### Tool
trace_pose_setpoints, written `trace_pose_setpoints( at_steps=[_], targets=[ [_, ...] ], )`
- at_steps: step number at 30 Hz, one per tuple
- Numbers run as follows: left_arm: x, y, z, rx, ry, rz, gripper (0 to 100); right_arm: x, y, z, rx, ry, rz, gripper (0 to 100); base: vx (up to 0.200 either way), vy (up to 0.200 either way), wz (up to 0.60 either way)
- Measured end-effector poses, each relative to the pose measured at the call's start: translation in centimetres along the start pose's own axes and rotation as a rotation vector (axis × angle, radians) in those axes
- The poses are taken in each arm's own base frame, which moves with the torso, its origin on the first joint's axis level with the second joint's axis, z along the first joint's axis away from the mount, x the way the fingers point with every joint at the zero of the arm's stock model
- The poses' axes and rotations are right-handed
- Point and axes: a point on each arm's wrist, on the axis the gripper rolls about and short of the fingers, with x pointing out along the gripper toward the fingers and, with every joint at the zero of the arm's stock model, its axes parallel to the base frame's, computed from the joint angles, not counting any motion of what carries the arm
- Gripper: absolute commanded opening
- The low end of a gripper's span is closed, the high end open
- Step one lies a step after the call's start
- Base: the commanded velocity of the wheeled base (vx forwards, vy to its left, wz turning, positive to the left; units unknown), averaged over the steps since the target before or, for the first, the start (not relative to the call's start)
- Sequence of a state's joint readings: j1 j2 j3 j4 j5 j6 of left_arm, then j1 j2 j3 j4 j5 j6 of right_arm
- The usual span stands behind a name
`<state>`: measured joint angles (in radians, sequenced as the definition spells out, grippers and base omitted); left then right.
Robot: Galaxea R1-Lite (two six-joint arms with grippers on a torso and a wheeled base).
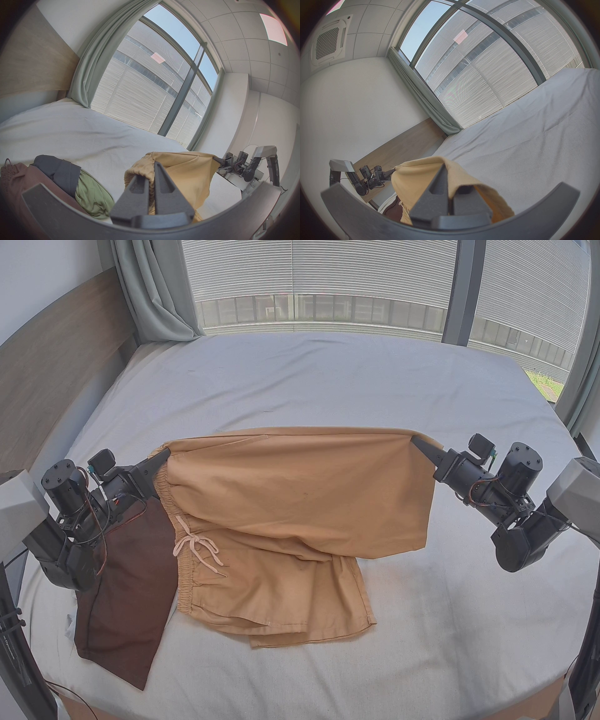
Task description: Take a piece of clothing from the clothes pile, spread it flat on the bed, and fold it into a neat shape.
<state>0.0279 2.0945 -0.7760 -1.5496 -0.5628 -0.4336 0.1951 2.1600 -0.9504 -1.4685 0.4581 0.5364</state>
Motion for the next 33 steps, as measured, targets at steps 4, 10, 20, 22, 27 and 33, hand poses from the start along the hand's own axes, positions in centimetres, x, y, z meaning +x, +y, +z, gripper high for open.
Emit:
trace_pose_setpoints(
  at_steps=[4,10,20,22,27,33],
  targets=[
    [0.7,0.7,-0.4,-0.010,-0.010,0.015,0,1.1,-0.5,0.0,0.005,0.006,-0.002,0,0.000,0.000,0.00],
    [1.7,2.0,-1.5,-0.023,-0.012,0.030,0,2.4,-1.3,0.1,0.006,0.007,-0.003,0,0.000,0.000,0.00],
    [3.4,3.7,-3.0,-0.051,-0.029,0.046,0,4.4,-3.0,-0.5,0.008,0.010,-0.009,0,0.000,0.000,0.00],
    [3.7,4.0,-3.4,-0.053,-0.028,0.045,0,4.9,-3.4,-0.8,0.009,0.011,-0.010,0,0.000,0.000,0.00],
    [4.4,4.7,-4.0,-0.051,-0.035,0.043,0,5.7,-4.3,-1.5,0.012,0.017,-0.015,0,0.000,0.000,0.00],
    [5.3,5.5,-4.3,-0.069,-0.055,0.034,0,6.6,-5.0,-1.9,0.010,0.013,-0.012,0,0.000,0.000,0.00]
  ],
)
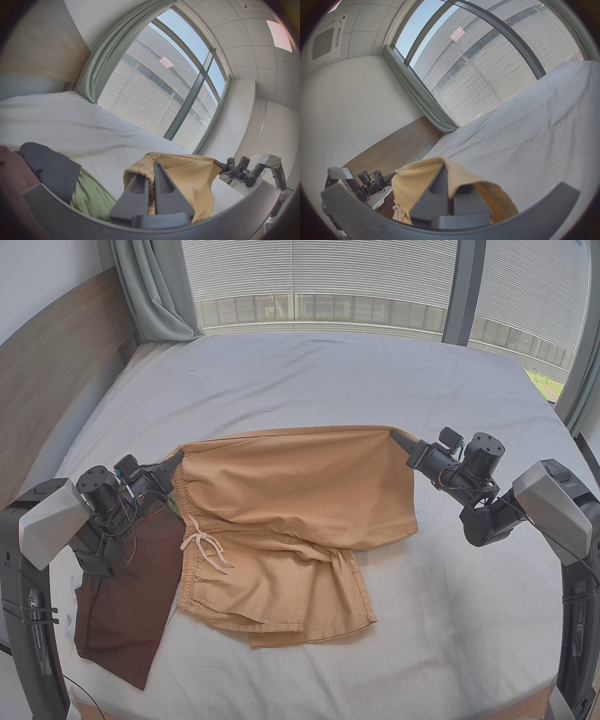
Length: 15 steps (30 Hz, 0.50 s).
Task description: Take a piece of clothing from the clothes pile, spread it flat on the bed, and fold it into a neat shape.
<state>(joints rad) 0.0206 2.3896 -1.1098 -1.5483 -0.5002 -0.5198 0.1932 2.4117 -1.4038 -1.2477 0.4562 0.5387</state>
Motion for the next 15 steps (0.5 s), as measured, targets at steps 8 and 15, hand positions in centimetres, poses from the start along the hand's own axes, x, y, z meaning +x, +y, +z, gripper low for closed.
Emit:
trace_pose_setpoints(
  at_steps=[8,15],
  targets=[
    [0.7,0.4,-0.7,-0.022,-0.008,0.002,100,0.7,-0.8,-0.4,0.005,0.001,-0.017,100,0.000,0.000,0.00],
    [1.1,0.5,-1.5,-0.092,0.014,0.009,100,1.2,-2.0,-1.3,0.002,-0.013,-0.051,100,0.000,0.000,0.00]
  ],
)
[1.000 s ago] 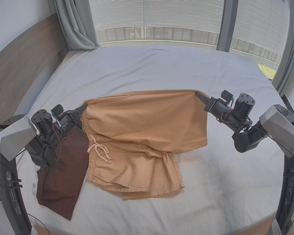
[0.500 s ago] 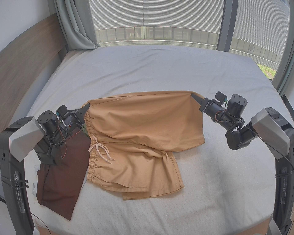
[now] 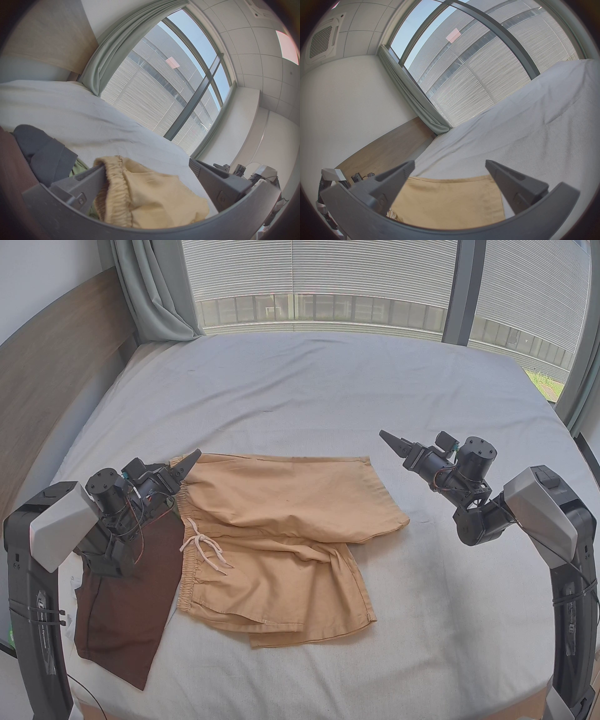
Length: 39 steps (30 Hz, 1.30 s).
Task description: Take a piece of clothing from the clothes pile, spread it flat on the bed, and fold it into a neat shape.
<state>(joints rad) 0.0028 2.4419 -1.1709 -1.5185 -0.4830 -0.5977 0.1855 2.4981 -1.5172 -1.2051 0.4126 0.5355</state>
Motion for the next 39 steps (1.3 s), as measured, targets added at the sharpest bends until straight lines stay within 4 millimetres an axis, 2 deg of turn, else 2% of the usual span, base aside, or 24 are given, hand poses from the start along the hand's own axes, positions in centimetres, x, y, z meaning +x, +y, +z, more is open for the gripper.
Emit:
trace_pose_setpoints(
  at_steps=[8,17,25,32,39],
  targets=[
    [-0.4,0.1,-1.0,-0.035,0.034,0.025,100,-1.9,0.3,-1.6,0.033,0.070,-0.038,100,0.000,0.000,0.00],
    [-2.8,-0.7,-1.4,-0.067,0.089,0.061,100,-5.0,2.5,-2.5,0.054,0.119,-0.043,100,0.000,0.000,0.00],
    [-6.0,-3.2,-0.2,-0.086,0.137,0.074,100,-8.2,5.2,-3.6,0.060,0.140,-0.012,100,0.000,0.000,0.00],
    [-9.2,-6.5,1.5,-0.099,0.200,0.010,100,-10.6,7.2,-4.8,0.081,0.209,-0.005,100,0.000,0.000,0.00],
    [-12.4,-10.0,3.7,-0.087,0.260,-0.140,100,-13.3,9.8,-3.8,0.102,0.264,0.044,100,0.000,0.000,0.00]
  ],
)
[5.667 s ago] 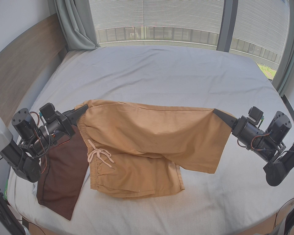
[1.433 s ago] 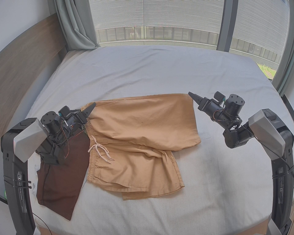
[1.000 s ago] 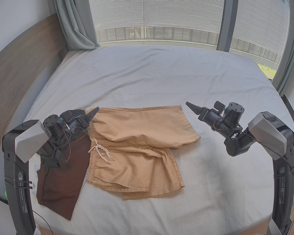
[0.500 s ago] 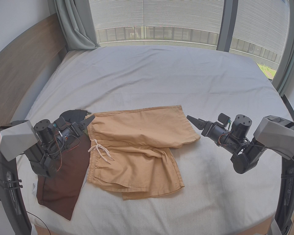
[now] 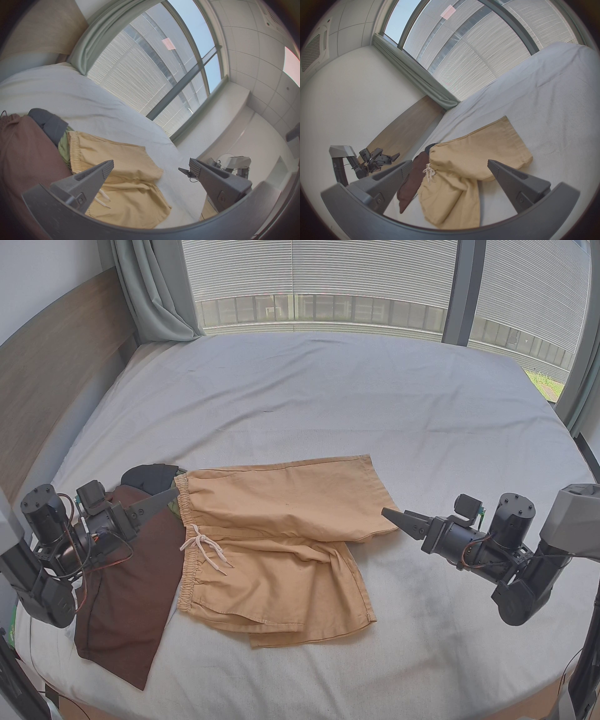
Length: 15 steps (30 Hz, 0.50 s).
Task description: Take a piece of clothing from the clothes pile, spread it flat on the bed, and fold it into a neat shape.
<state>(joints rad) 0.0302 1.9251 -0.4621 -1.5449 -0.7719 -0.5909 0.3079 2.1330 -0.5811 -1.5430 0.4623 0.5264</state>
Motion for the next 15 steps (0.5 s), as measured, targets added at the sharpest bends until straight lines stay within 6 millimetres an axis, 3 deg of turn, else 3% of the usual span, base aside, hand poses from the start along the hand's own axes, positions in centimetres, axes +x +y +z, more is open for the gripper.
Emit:
trace_pose_setpoints(
  at_steps=[8,15],
  targets=[
    [-2.3,-3.3,0.8,0.051,0.012,-0.085,100,-3.4,2.9,0.1,0.008,0.063,0.067,100,0.000,0.000,0.00],
    [-3.3,-4.0,0.1,0.171,0.029,-0.087,100,-4.2,3.9,0.0,-0.003,0.070,0.083,100,0.000,0.000,0.00]
  ],
)
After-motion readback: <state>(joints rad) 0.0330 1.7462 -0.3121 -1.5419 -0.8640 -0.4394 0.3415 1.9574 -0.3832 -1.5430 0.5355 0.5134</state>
